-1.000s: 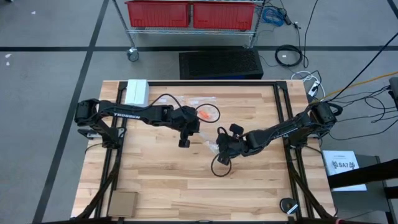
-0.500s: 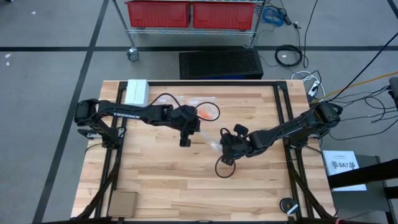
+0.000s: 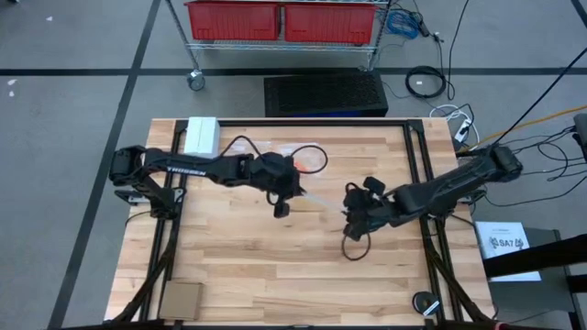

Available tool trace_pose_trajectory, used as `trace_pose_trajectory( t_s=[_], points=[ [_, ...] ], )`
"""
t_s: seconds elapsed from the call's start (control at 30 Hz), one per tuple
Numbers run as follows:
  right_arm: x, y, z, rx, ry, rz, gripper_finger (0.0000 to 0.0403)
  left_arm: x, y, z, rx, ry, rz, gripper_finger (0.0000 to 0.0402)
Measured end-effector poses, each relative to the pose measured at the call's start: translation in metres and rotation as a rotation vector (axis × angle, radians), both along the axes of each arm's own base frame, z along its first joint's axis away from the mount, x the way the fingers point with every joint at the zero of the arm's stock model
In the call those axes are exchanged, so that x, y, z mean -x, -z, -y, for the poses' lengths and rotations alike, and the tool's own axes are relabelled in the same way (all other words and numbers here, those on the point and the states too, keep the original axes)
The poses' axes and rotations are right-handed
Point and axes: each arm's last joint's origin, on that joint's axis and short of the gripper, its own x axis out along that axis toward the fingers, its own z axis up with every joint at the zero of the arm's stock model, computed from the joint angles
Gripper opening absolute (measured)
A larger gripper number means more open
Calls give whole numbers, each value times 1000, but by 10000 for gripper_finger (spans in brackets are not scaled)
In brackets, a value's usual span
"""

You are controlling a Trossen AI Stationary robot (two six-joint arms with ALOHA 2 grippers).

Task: Sort rubber bands
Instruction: Close the bottom transparent zip bag

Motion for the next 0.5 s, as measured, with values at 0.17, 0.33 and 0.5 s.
trace_pose_trajectory(
  t_s=[0.17,0.33,0.5],
  points=[
    [29,-20,-2,-37,16,17,175,-8,-13,8,161,39,139,0],
    [51,-38,-3,-90,16,86,174,-12,-23,15,324,116,223,0],
    [63,-48,-5,-133,-8,134,174,-21,-16,30,371,137,232,0]
  ],
)
